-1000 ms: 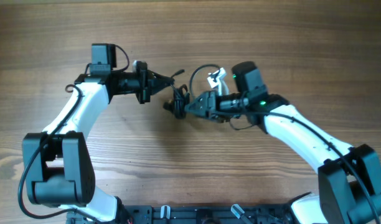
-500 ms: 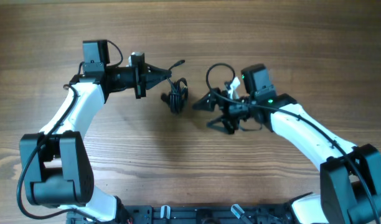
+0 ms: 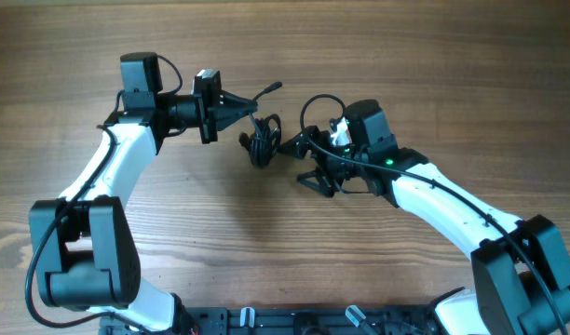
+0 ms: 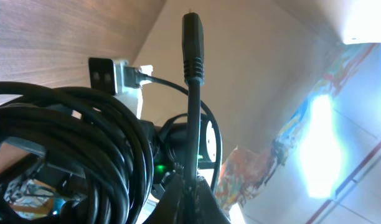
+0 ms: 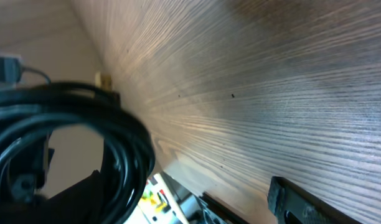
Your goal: Untangle cables
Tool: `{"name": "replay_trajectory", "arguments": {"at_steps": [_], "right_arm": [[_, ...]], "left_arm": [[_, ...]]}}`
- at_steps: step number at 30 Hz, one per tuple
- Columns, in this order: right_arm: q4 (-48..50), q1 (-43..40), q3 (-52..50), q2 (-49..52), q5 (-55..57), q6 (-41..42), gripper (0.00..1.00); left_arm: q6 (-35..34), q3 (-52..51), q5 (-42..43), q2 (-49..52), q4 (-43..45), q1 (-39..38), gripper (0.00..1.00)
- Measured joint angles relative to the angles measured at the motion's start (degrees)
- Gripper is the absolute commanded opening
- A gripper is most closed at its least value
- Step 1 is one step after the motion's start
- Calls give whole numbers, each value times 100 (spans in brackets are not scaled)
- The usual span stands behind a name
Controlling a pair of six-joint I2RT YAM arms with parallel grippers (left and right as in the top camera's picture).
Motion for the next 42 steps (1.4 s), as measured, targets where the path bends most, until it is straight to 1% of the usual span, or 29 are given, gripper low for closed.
{"name": "replay_trajectory", "arguments": {"at_steps": [7,9,14,18,21,23,24,25,29,33,39,42], "right_arm": [[570,46,-13,0,146,286,82],[671,103,-13,0,155,354,77],[699,339,-13,0,273,645,57],[691,483,-13,0,468,758,49],[682,551,-13,0,636,811,37],[688,590,-13,-2,765,828,22],[695,603,-11,-4,874,796,7],[697,629,-11,-7,933,748,4],[625,645,-11,-9,1143,527,4],[352,643,-11,-31,1364,398,4],[195,533,-11,-52,1447,225,4],[140,402,-11,-52,1379,72,4]], "left_arm": [[-2,0,201,0,2,-98,4],[0,0,208,0,2,-138,4],[0,0,240,0,0,-254,4],[-2,0,243,0,0,-264,4],[-2,0,240,0,2,-264,4],[0,0,236,0,0,-264,4],[0,0,216,0,0,-264,4],[0,0,188,0,0,-264,4],[2,0,90,0,2,-258,4],[50,-2,-59,2,-7,-278,4],[487,-2,-302,33,-26,-297,4],[748,-2,-463,33,-249,-297,4]]}}
